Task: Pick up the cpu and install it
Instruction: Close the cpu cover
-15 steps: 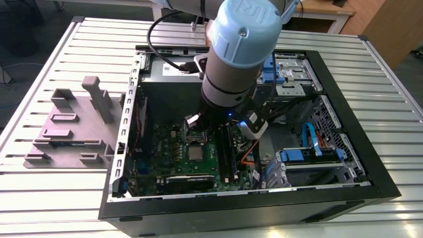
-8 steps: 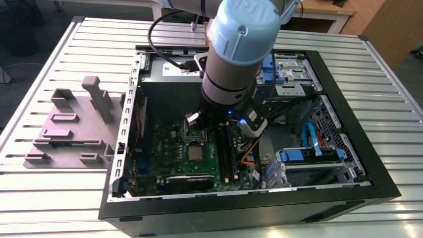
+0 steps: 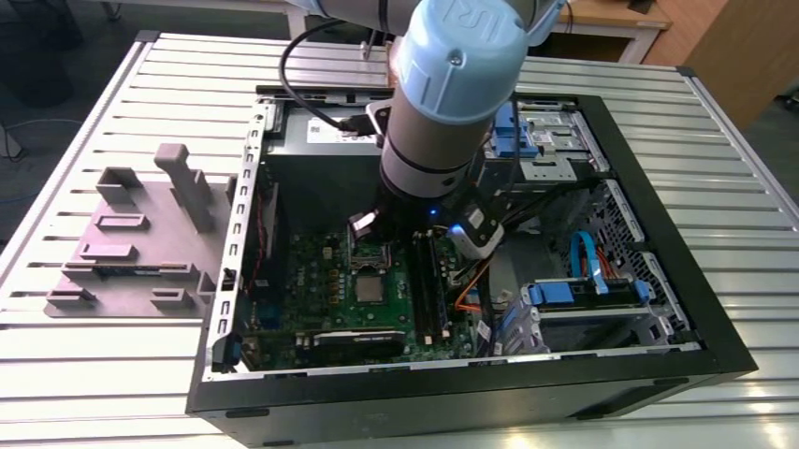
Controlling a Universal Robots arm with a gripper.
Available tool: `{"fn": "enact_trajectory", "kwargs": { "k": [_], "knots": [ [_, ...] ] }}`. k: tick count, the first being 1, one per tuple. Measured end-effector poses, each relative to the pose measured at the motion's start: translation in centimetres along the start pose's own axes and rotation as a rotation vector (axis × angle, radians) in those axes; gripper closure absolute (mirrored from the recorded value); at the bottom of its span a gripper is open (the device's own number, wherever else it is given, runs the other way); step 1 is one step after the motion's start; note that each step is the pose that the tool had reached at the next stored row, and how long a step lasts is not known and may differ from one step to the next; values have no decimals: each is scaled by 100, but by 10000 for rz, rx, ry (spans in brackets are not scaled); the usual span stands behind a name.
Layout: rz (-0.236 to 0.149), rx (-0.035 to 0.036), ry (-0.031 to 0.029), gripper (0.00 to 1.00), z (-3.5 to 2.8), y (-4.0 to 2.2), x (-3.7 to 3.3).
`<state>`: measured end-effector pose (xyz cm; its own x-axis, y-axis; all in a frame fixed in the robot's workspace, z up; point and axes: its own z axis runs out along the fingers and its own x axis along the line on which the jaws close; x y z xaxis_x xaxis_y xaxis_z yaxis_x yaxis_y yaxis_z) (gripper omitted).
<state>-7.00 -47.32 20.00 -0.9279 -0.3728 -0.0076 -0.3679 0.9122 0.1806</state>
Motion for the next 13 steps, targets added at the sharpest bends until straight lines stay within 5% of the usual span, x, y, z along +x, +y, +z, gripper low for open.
{"fn": "enact_trajectory", "kwargs": {
  "k": [13],
  "knots": [
    [0,1,-6,89,-13,11,32]
  ]
}}
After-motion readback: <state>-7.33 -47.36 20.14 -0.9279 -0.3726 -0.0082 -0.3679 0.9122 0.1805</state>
